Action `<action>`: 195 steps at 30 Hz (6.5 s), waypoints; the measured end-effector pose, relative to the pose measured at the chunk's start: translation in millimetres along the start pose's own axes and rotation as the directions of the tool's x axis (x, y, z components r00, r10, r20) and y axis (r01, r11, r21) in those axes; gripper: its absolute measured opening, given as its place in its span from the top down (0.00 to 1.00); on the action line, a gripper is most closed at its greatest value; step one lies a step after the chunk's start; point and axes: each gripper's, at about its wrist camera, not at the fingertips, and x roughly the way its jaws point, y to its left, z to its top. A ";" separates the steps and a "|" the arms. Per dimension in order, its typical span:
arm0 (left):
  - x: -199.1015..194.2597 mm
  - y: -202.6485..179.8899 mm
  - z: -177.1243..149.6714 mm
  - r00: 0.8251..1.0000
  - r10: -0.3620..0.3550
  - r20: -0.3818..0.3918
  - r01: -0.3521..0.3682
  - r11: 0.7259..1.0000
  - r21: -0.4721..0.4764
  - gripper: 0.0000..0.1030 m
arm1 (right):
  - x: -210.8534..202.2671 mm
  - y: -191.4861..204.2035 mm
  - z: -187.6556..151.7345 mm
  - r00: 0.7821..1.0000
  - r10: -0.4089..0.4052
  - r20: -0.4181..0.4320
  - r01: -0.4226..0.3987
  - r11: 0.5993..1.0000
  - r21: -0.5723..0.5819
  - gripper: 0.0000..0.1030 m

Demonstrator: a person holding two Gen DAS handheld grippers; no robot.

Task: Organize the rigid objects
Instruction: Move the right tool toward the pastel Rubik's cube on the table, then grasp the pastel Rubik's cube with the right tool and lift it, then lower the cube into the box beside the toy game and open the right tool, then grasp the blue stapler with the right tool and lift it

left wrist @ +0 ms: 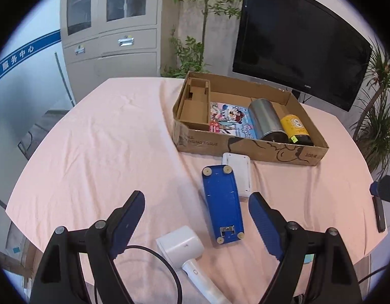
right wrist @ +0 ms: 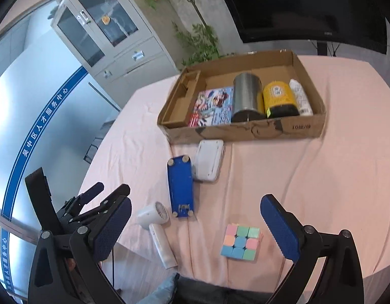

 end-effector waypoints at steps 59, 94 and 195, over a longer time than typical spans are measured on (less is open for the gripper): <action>119.7 -106.0 -70.8 0.739 -0.541 -0.401 0.552 0.828 -0.097 0.61 | 114.3 -60.3 -136.1 0.992 -0.107 -0.074 0.076 0.940 -0.332 0.58; 247.6 7.9 163.1 0.794 -0.549 -0.260 0.529 0.836 -0.149 0.61 | 262.4 11.8 151.4 0.999 -0.032 -0.039 0.008 0.860 -0.510 0.61; 120.5 -35.8 -2.2 0.835 -0.472 -0.282 0.455 0.881 -0.128 0.46 | 144.0 -131.1 -100.0 0.970 0.242 -0.023 -0.224 0.927 0.300 0.38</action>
